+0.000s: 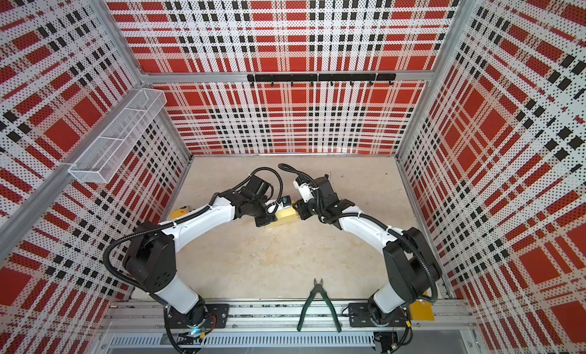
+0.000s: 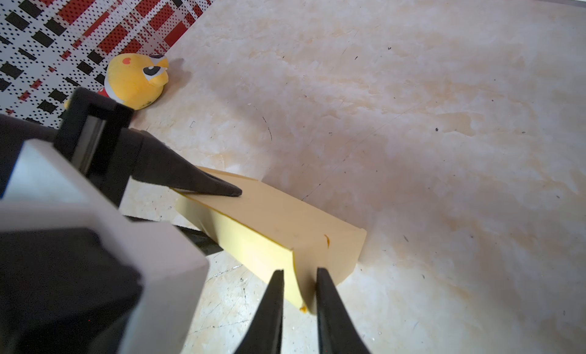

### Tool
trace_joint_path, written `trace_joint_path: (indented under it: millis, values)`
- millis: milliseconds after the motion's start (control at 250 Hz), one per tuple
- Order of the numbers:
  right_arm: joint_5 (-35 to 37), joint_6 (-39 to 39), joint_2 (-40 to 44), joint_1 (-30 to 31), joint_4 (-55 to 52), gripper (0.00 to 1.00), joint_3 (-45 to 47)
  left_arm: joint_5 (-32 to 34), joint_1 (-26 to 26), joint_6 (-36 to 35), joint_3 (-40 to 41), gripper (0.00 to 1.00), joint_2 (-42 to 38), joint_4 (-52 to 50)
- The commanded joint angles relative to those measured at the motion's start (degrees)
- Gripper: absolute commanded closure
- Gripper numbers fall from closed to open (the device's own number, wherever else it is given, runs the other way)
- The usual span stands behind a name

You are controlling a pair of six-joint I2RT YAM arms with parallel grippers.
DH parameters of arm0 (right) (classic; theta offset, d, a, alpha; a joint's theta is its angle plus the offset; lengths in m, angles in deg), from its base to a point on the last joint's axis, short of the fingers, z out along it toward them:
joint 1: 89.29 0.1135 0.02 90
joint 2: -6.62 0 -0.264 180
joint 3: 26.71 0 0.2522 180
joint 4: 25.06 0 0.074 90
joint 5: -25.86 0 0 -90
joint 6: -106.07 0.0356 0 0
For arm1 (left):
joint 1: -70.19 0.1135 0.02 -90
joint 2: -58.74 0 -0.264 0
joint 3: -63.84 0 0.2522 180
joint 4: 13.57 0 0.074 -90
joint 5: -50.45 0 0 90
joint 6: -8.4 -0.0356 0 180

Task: Assemble paper box
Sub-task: Fold and tuck the lid into the gap.

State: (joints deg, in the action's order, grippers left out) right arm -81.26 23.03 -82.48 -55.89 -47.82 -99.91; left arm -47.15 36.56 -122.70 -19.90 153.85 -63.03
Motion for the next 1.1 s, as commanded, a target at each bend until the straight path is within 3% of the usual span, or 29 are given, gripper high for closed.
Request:
trace_joint_path:
  millis: [0,444,1096]
  values:
    - [-0.67,0.85,0.07,0.32,1.46,0.80,-1.63,0.41,-0.45,0.59,-0.51,0.67,2.27,0.11]
    - [1.99,3.39,-0.53,1.30,2.53,0.89,-1.20,0.33,-0.52,2.19,-1.05,0.67,2.98,0.10]
    - [3.77,5.96,-3.83,1.48,6.35,0.95,0.14,-1.16,-0.64,4.19,-1.93,0.67,4.52,-0.20]
